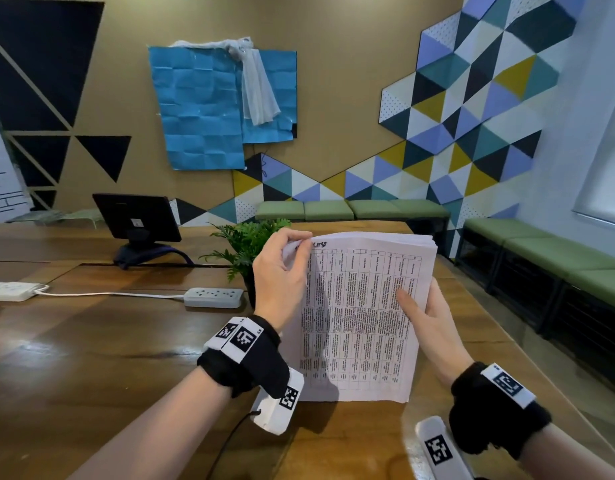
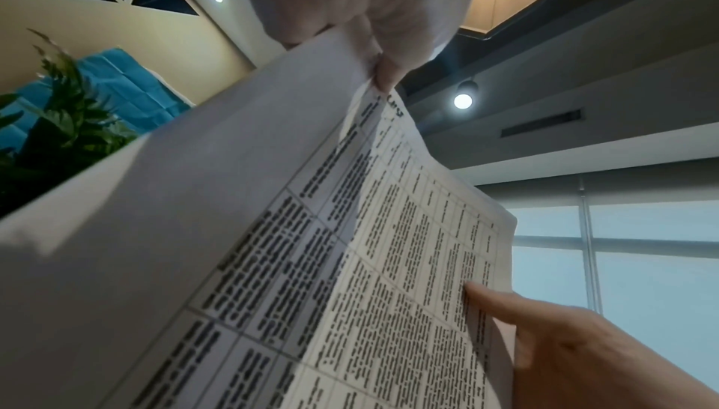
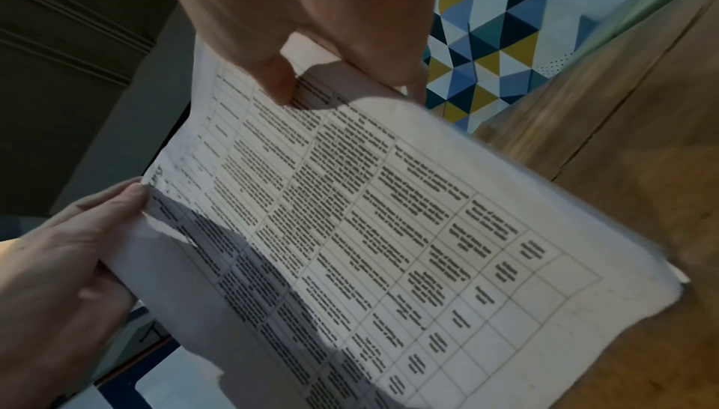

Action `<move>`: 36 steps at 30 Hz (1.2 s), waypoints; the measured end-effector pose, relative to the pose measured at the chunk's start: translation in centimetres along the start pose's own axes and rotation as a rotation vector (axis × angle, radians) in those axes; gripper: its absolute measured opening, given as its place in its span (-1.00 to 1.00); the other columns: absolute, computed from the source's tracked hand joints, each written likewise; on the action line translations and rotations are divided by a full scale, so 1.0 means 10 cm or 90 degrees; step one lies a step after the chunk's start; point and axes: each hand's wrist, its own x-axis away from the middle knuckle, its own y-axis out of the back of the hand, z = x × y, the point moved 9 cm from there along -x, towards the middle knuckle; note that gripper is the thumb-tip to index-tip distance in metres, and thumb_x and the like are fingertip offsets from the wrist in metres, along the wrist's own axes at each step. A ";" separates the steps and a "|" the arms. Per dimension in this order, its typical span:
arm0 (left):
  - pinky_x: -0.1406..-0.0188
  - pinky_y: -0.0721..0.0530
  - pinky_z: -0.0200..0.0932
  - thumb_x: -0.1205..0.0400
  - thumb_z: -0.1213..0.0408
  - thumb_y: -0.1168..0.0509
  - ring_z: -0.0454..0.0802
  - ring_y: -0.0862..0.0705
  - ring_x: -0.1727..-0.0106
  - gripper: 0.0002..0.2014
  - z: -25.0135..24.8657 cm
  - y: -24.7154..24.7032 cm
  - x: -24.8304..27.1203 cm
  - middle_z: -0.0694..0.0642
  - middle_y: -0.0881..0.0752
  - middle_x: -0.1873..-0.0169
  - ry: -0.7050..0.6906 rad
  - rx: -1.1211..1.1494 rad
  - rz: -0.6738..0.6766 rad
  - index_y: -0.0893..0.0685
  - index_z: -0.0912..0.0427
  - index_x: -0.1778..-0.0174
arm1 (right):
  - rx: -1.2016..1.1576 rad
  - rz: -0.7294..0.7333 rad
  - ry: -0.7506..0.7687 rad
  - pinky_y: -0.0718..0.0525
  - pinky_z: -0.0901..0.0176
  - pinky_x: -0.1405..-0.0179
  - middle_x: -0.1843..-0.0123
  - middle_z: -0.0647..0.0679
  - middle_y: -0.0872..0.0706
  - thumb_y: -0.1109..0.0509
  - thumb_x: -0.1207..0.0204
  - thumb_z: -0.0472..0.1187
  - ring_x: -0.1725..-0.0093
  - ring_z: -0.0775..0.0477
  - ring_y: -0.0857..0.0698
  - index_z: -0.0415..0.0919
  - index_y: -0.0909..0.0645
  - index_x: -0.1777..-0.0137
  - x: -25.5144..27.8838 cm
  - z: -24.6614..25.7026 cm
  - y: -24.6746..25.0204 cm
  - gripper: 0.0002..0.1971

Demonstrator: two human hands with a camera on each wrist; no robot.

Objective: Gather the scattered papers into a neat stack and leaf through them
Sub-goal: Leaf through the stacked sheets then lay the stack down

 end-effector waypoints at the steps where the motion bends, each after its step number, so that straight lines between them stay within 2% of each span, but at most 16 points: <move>1: -0.17 -0.70 0.06 -0.62 0.33 -0.32 -0.05 -0.72 -0.03 -0.93 0.00 -0.01 0.00 0.09 -0.76 0.06 0.007 -0.009 0.003 -0.68 0.08 0.07 | -0.002 0.006 -0.007 -0.73 0.24 0.03 -0.19 0.08 -0.73 -0.25 -0.62 -0.32 -0.12 0.12 -0.75 0.03 -0.49 -0.24 0.01 -0.02 0.00 -0.72; 3: -0.20 -0.69 0.06 -0.60 0.31 -0.35 -0.07 -0.71 -0.06 -0.91 0.00 -0.03 0.00 0.04 -0.75 0.03 0.027 -0.001 0.012 -0.66 0.06 0.02 | 0.005 0.005 -0.014 -0.72 0.20 0.01 -0.19 0.06 -0.73 -0.25 -0.62 -0.35 -0.14 0.07 -0.74 0.06 -0.52 -0.19 0.03 -0.03 0.01 -0.71; 7: -0.22 -0.60 -0.29 -0.49 0.20 -0.49 -0.32 -0.63 -0.15 -0.49 0.21 -0.05 0.08 -0.28 -0.60 -0.08 0.157 0.111 0.065 -0.44 -0.02 -0.30 | 0.008 -0.010 -0.028 -0.73 0.16 0.04 -0.14 0.06 -0.76 -0.25 -0.61 -0.33 -0.11 0.02 -0.76 0.13 -0.57 -0.09 0.02 -0.05 0.06 -0.71; 10: 0.00 -0.67 -0.35 -0.53 0.25 -0.44 -0.25 -0.67 -0.06 -0.56 0.57 -0.14 0.32 0.00 -0.66 -0.20 0.334 0.173 0.167 -0.43 0.07 -0.27 | -0.007 -0.007 -0.045 -0.72 0.09 0.00 -0.16 0.02 -0.78 -0.26 -0.61 -0.31 -0.12 -0.02 -0.77 0.08 -0.59 -0.15 0.02 -0.09 0.07 -0.73; 12: 0.12 -0.66 -0.40 -0.61 0.31 -0.35 -0.29 -0.65 -0.01 -0.62 0.76 -0.18 0.47 0.11 -0.65 -0.29 0.378 0.134 0.216 -0.45 0.12 -0.33 | -0.013 0.006 -0.068 -0.71 0.03 -0.06 -0.19 0.02 -0.77 -0.27 -0.61 -0.29 -0.15 -0.02 -0.77 0.03 -0.58 -0.23 0.04 -0.15 0.06 -0.73; 15: -0.01 -0.60 -0.41 -0.72 0.34 -0.17 -0.20 -0.63 -0.16 -0.65 0.88 -0.23 0.60 0.05 -0.63 -0.30 0.375 0.129 0.247 -0.43 0.14 -0.44 | 0.005 0.037 -0.104 -0.69 -0.04 -0.17 -0.23 -0.01 -0.76 -0.25 -0.61 -0.32 -0.17 -0.02 -0.76 0.01 -0.59 -0.22 0.08 -0.31 0.03 -0.72; 17: -0.10 -0.55 -0.40 -0.73 0.36 -0.13 -0.14 -0.60 -0.26 -0.68 0.89 -0.24 0.63 -0.04 -0.64 -0.23 0.363 0.132 0.232 -0.44 0.08 -0.41 | 0.024 0.056 -0.121 -0.71 -0.02 -0.18 -0.25 -0.03 -0.76 -0.25 -0.61 -0.37 -0.17 -0.02 -0.77 -0.01 -0.59 -0.23 0.12 -0.42 0.01 -0.69; 19: -0.07 -0.53 -0.45 -0.74 0.36 -0.12 -0.18 -0.59 -0.25 -0.71 0.89 -0.23 0.67 -0.14 -0.64 -0.16 0.351 0.118 0.215 -0.44 0.03 -0.37 | 0.035 0.065 -0.128 -0.75 0.13 -0.12 -0.29 -0.04 -0.73 -0.25 -0.62 -0.35 -0.19 -0.01 -0.76 -0.10 -0.53 -0.35 0.18 -0.51 -0.01 -0.67; 21: -0.02 -0.50 -0.47 -0.74 0.31 -0.11 -0.28 -0.61 -0.17 -0.75 0.90 -0.24 0.70 -0.20 -0.64 -0.11 0.333 0.079 0.202 -0.44 -0.03 -0.30 | 0.058 0.048 -0.114 -0.72 0.20 -0.15 -0.33 -0.04 -0.70 -0.22 -0.65 -0.32 -0.26 0.01 -0.71 -0.14 -0.48 -0.40 0.21 -0.54 -0.02 -0.66; 23: -0.01 -0.52 -0.39 -0.73 0.27 -0.12 -0.37 -0.61 -0.08 -0.81 0.84 -0.23 0.69 -0.26 -0.65 -0.03 0.304 0.042 0.182 -0.43 -0.05 -0.23 | 0.091 0.014 -0.086 -0.64 0.02 -0.33 -0.34 -0.03 -0.68 -0.19 -0.66 -0.31 -0.32 -0.02 -0.66 -0.11 -0.47 -0.42 0.19 -0.51 0.00 -0.65; 26: -0.12 -0.57 -0.17 -0.71 0.28 -0.14 -0.14 -0.64 -0.05 -0.81 0.79 -0.21 0.64 -0.13 -0.65 0.00 0.317 -0.003 0.163 -0.43 0.07 -0.23 | 0.134 -0.007 -0.100 -0.57 -0.13 -0.39 -0.31 0.02 -0.69 -0.20 -0.66 -0.28 -0.31 -0.05 -0.66 -0.07 -0.49 -0.39 0.15 -0.50 0.06 -0.67; 29: -0.24 -0.55 -0.01 -0.70 0.33 -0.09 0.05 -0.57 -0.14 -0.78 1.06 -0.28 0.75 0.01 -0.60 -0.03 0.466 -0.004 0.216 -0.39 0.20 -0.26 | 0.179 0.019 -0.207 -0.59 -0.24 -0.35 -0.27 -0.02 -0.69 -0.19 -0.63 -0.24 -0.25 -0.13 -0.68 -0.05 -0.48 -0.31 0.15 -0.65 0.16 -0.72; 31: -0.38 -0.55 0.13 -0.68 0.33 -0.08 0.12 -0.56 -0.28 -0.67 1.37 -0.36 0.93 0.10 -0.60 -0.21 0.587 -0.003 0.265 -0.39 0.20 -0.37 | 0.222 0.050 -0.295 -0.61 -0.22 -0.27 -0.22 -0.07 -0.65 -0.14 -0.63 -0.24 -0.20 -0.18 -0.66 -0.14 -0.44 -0.27 0.21 -0.81 0.22 -0.75; 33: -0.21 -0.67 0.08 -0.70 0.36 -0.05 0.19 -0.65 -0.24 -0.66 1.68 -0.44 1.15 0.21 -0.68 -0.25 0.694 0.037 0.289 -0.52 0.32 -0.36 | 0.261 0.085 -0.362 -0.64 -0.08 -0.11 -0.16 -0.12 -0.62 -0.09 -0.63 -0.28 -0.13 -0.18 -0.64 -0.22 -0.41 -0.28 0.30 -0.96 0.23 -0.75; 34: -0.03 -0.68 -0.02 -0.72 0.39 -0.02 0.22 -0.69 -0.17 -0.66 1.75 -0.47 1.27 0.26 -0.71 -0.22 0.734 0.049 0.300 -0.59 0.39 -0.30 | 0.276 0.099 -0.389 -0.63 -0.07 -0.09 -0.18 -0.13 -0.60 -0.07 -0.63 -0.32 -0.14 -0.19 -0.63 -0.24 -0.40 -0.30 0.35 -1.05 0.24 -0.73; 36: 0.04 -0.68 -0.03 -0.71 0.45 -0.03 0.25 -0.71 -0.10 -0.66 1.82 -0.51 1.46 0.31 -0.74 -0.21 0.774 0.043 0.325 -0.64 0.45 -0.26 | 0.322 0.109 -0.426 -0.59 -0.12 -0.19 -0.26 -0.18 -0.57 -0.04 -0.63 -0.38 -0.22 -0.24 -0.60 -0.28 -0.38 -0.33 0.41 -1.25 0.26 -0.69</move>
